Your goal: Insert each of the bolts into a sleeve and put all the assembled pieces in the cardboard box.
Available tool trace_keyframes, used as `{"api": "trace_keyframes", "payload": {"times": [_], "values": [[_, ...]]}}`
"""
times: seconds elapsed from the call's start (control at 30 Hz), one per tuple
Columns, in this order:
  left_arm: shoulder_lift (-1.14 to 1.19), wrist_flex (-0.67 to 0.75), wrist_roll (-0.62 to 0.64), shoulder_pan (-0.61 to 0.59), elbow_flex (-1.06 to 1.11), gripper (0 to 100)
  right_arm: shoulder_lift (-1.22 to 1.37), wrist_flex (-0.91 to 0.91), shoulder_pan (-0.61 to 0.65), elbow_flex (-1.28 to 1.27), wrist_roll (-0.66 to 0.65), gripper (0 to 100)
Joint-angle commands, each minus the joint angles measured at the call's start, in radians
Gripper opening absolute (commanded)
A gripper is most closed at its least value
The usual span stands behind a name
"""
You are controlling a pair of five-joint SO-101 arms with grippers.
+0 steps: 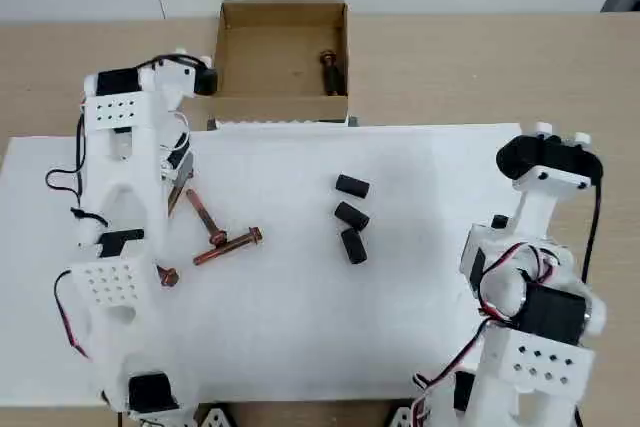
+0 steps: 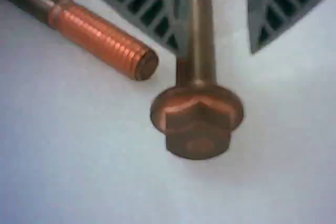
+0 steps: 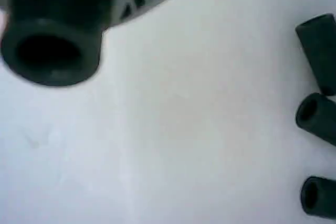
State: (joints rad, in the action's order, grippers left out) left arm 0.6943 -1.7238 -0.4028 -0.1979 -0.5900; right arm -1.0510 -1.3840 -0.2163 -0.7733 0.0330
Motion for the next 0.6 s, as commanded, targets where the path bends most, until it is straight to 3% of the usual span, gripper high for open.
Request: {"api": "trace_keyframes", "payload": {"times": [0.0,0.57], "values": [[0.003,-0.028,-0.008,0.0,-0.036,11,-0.005,0.019,-0.005,0.003,0.011,0.3],[0.089,0.008,-0.029,-0.002,-0.064,10,-0.007,0.019,-0.005,0.003,0.011,0.3]]}}
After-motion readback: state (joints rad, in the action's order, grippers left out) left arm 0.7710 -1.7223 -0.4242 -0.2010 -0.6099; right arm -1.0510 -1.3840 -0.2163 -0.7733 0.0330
